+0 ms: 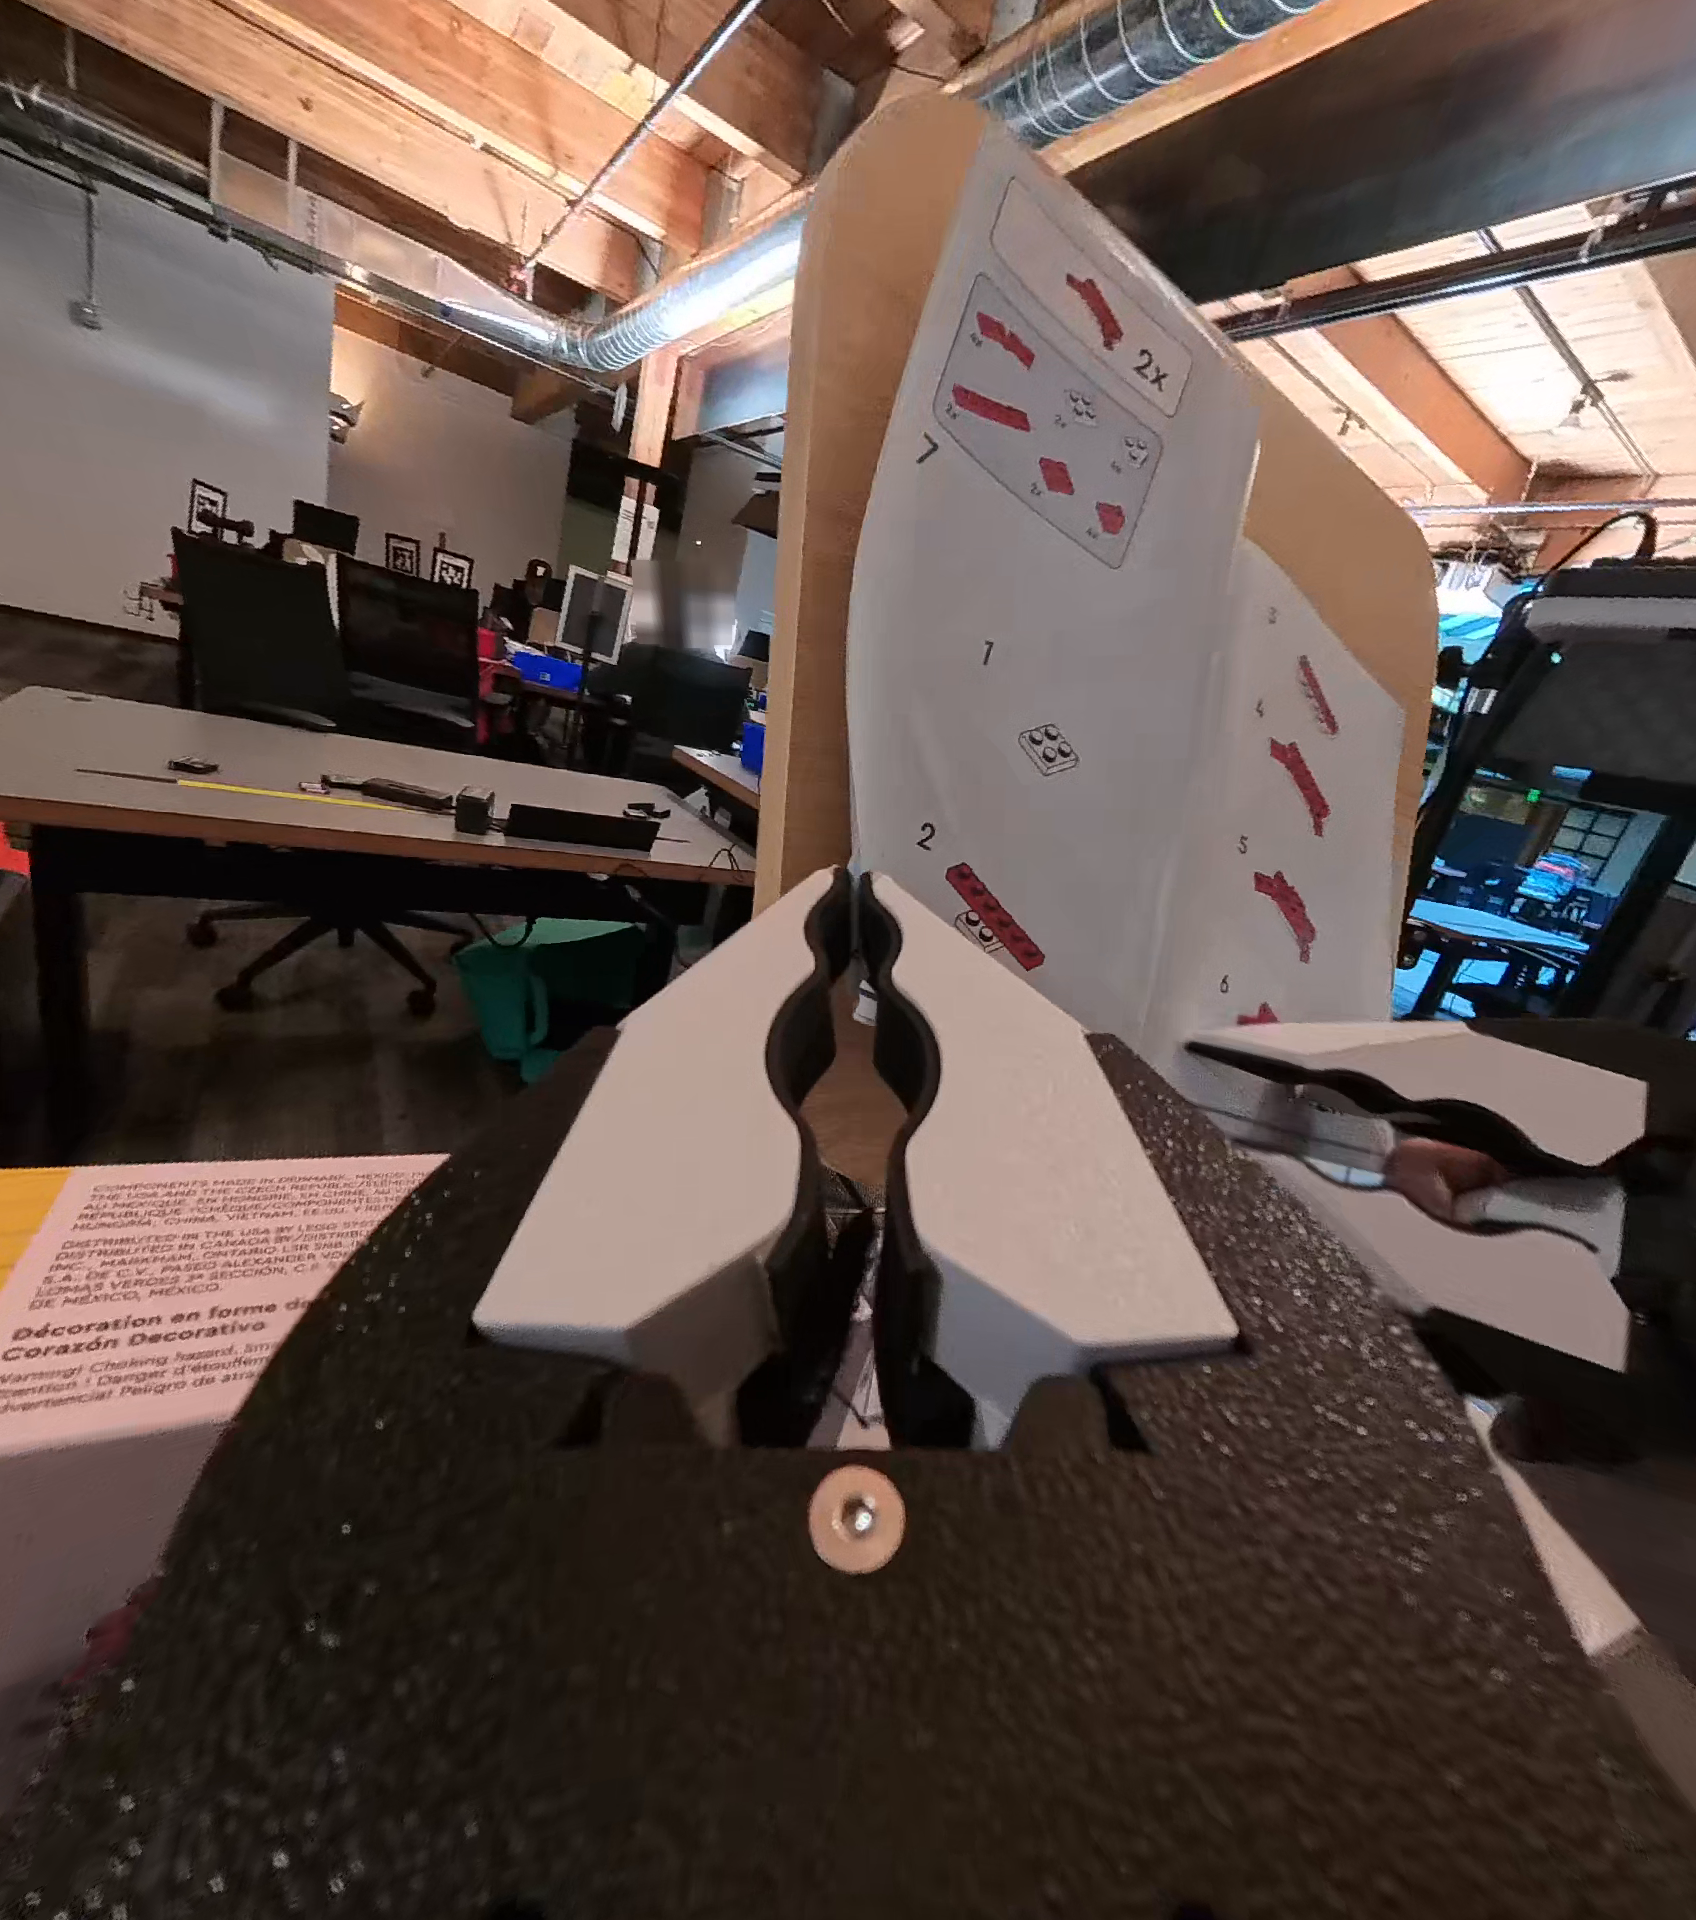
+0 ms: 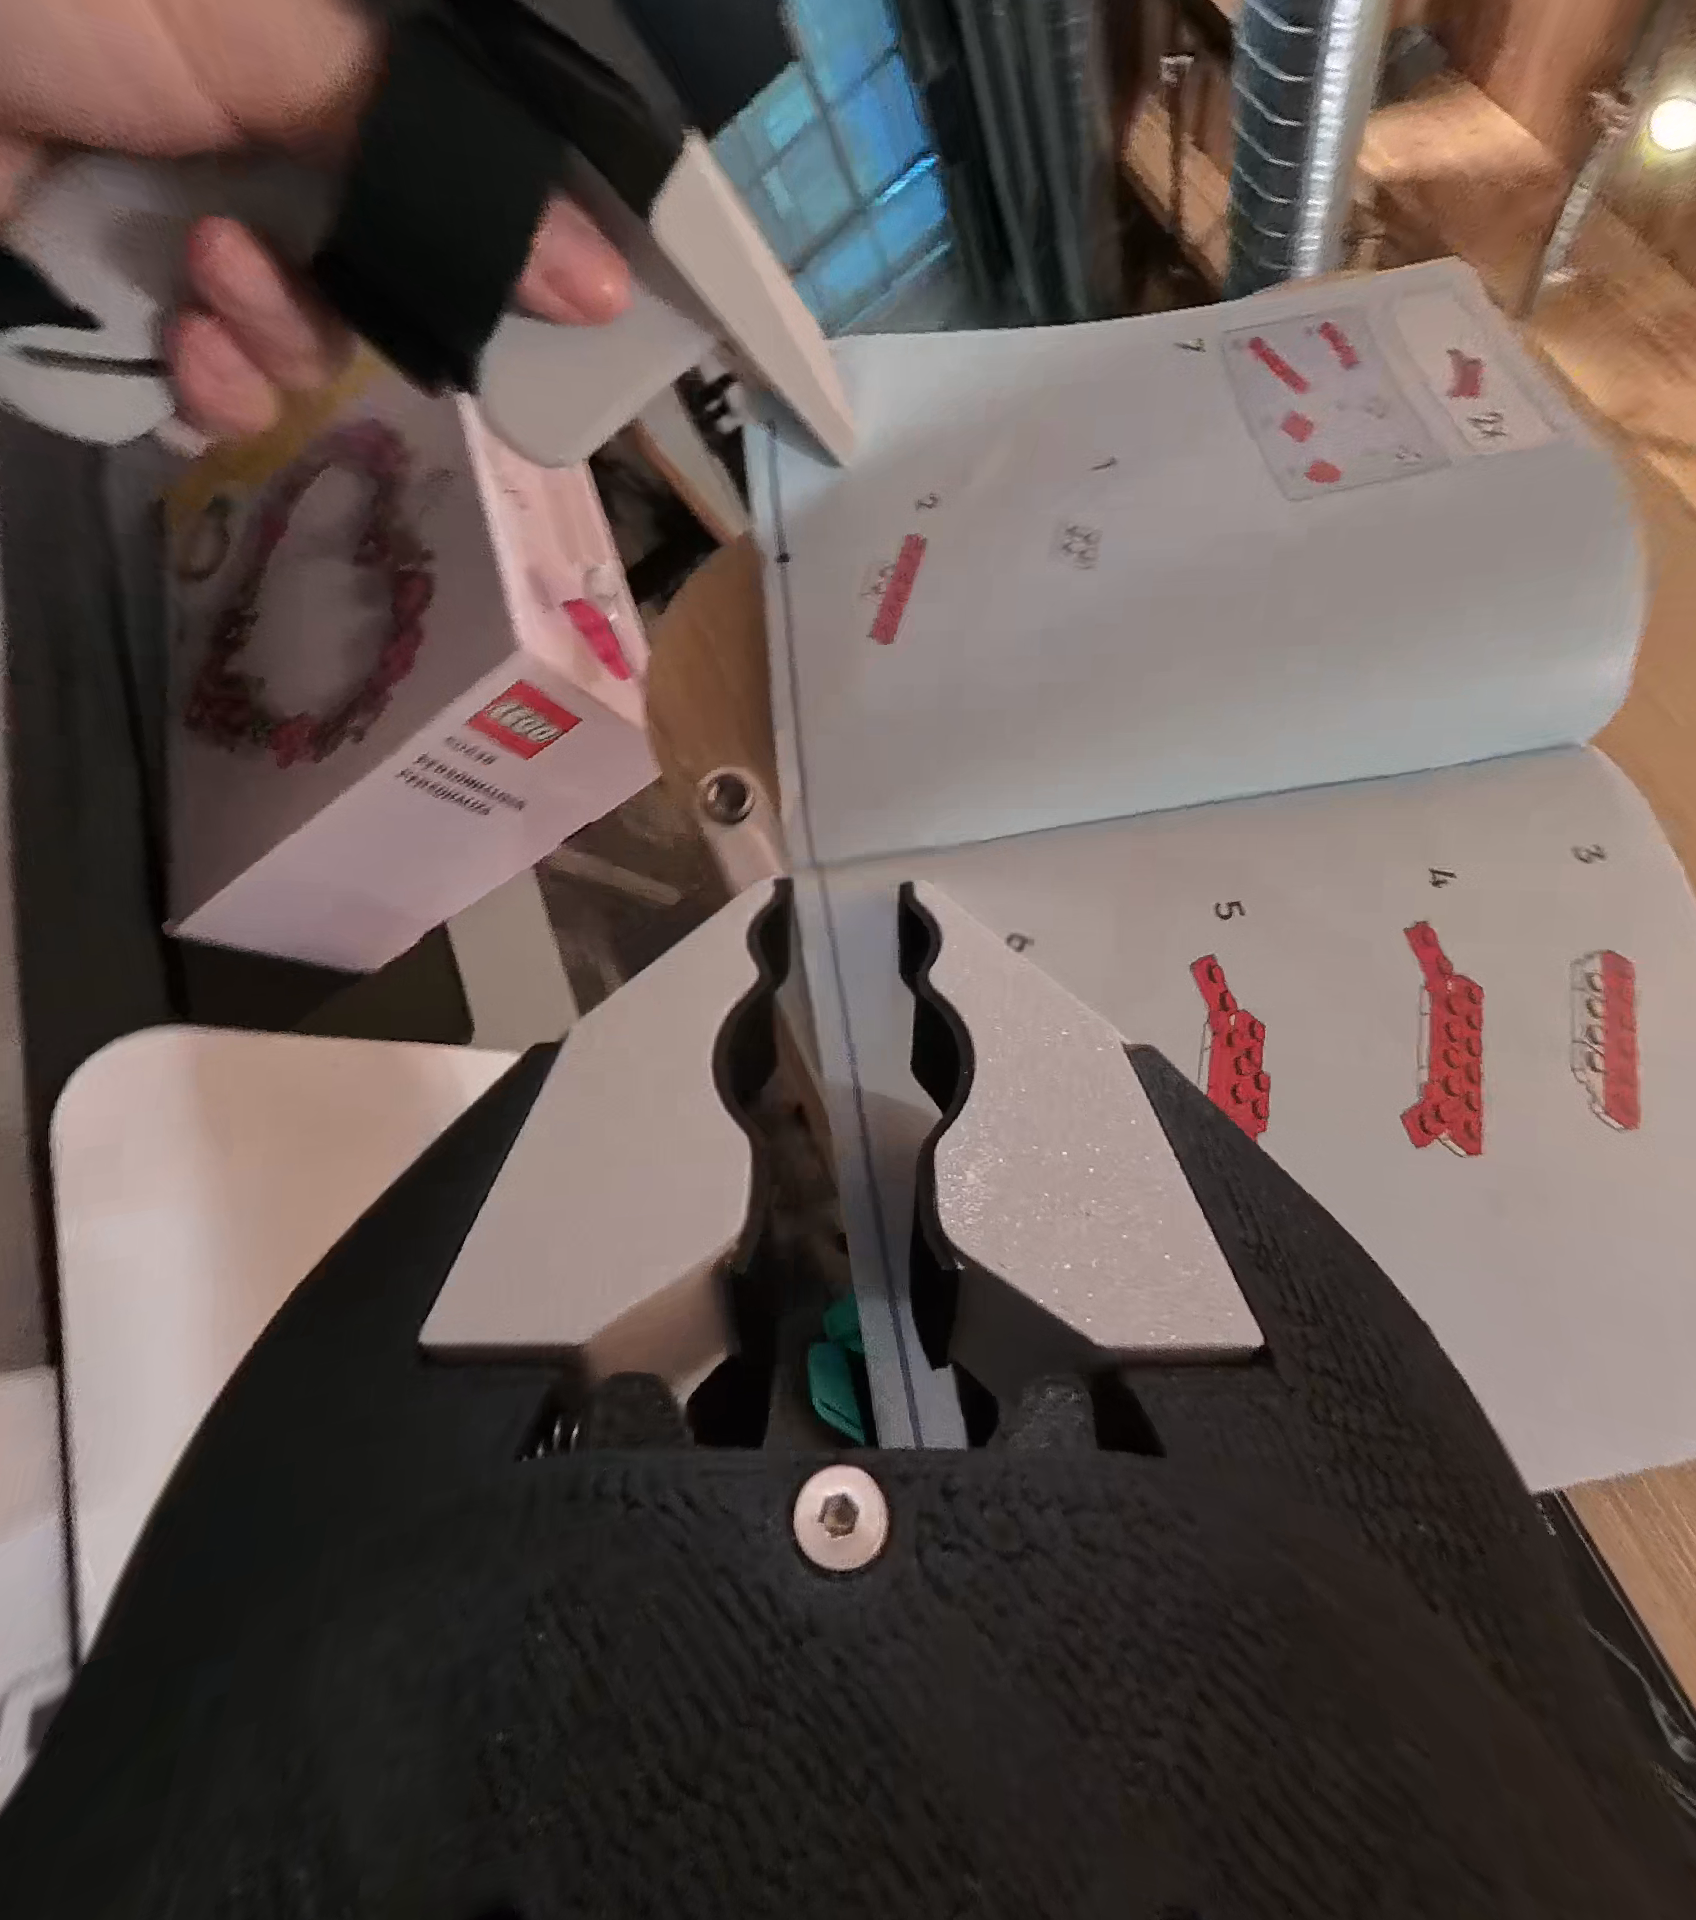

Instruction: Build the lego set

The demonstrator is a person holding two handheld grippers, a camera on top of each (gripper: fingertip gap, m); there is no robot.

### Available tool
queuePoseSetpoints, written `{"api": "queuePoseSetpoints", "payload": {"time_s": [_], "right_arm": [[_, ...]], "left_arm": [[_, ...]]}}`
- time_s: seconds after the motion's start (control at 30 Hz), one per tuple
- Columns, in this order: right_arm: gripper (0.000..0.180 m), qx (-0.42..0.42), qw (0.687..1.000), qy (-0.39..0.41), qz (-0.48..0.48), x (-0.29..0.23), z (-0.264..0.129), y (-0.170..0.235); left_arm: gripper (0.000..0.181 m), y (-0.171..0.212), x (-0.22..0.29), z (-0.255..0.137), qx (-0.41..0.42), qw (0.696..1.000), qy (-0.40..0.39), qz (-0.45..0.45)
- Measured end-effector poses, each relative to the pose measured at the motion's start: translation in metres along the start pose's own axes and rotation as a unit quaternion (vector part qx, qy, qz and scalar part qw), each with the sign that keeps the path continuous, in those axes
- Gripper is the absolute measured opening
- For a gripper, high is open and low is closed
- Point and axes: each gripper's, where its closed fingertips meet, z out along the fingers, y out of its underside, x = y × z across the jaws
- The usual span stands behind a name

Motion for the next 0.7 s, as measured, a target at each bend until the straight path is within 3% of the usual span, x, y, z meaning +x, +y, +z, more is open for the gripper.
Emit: {"api": "queuePoseSetpoints", "payload": {"time_s": [0.1, 0.23, 0.4, 0.7], "right_arm": [[0.027, -0.017, 0.999, -0.027, -0.030, -0.003, -0.010, 0.012], [0.017, -0.059, 0.995, -0.028, -0.072, 0.004, -0.020, 0.024], [0.006, -0.086, 0.995, -0.043, -0.042, 0.008, -0.027, 0.031], [0.004, -0.152, 0.988, 0.014, 0.028, 0.032, -0.023, 0.051]], "left_arm": [[0.000, 0.001, 0.001, 0.001, 0.000, 1.000, -0.001, -0.003], [0.000, 0.003, 0.006, 0.002, -0.002, 1.000, 0.007, -0.003], [0.000, 0.008, 0.011, 0.004, -0.010, 1.000, 0.023, -0.009], [0.000, 0.028, 0.019, 0.009, -0.065, 0.996, 0.048, -0.030]]}}
